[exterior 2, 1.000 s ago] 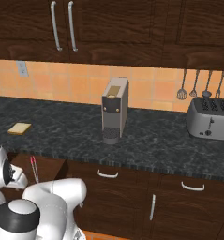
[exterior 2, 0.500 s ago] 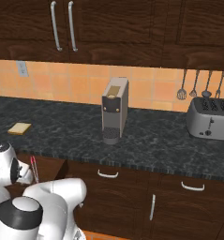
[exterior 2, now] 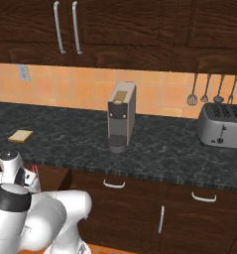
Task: Pick the tongs from the drawer and place it on the counter.
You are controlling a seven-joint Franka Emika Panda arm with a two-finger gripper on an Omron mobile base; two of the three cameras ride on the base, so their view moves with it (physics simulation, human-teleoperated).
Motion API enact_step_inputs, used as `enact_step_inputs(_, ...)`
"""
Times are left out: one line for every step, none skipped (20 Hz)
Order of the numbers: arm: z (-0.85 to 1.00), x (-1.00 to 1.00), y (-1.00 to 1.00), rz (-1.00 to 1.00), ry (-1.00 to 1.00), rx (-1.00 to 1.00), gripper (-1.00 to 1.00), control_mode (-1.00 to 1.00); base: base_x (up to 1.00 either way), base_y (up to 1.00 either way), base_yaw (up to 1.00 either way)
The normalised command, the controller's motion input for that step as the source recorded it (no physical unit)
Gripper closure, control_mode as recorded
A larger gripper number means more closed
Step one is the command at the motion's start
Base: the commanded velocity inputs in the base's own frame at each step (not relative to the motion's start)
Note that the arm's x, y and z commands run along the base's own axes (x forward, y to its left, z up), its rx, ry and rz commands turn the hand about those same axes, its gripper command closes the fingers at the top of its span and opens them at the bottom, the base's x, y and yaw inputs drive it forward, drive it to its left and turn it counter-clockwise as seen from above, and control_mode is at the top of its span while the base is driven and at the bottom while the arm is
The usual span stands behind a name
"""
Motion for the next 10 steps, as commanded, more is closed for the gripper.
enact_step_inputs(-0.12,-0.09,0.05,0.0,0.01,0.0,-1.0,-1.0,0.0,0.0,0.0)
enact_step_inputs(-0.12,-0.09,0.04,0.0,0.02,0.0,-1.0,-1.0,0.0,0.0,0.0)
enact_step_inputs(-0.14,-0.09,0.04,0.0,0.03,0.0,-1.0,-1.0,0.0,0.0,0.0)
enact_step_inputs(-0.11,-0.09,0.0,0.0,0.04,0.0,-1.0,-1.0,0.0,0.0,0.0)
enact_step_inputs(-0.16,-0.05,0.0,0.0,0.02,0.0,-1.0,-1.0,0.0,0.0,0.0)
enact_step_inputs(-0.19,-0.06,0.0,0.0,0.01,0.0,-1.0,-1.0,0.0,0.0,0.0)
enact_step_inputs(-0.2,-0.11,0.0,0.0,0.02,0.0,-1.0,-1.0,0.0,0.0,0.0)
enact_step_inputs(-0.24,-0.12,0.0,0.0,0.01,0.0,-1.0,-1.0,0.0,0.0,0.0)
enact_step_inputs(-0.24,-0.12,0.0,0.0,0.01,0.0,-1.0,-1.0,0.0,0.0,0.0)
enact_step_inputs(-0.19,-0.18,0.0,0.0,0.02,0.0,-1.0,-1.0,0.0,0.0,0.0)
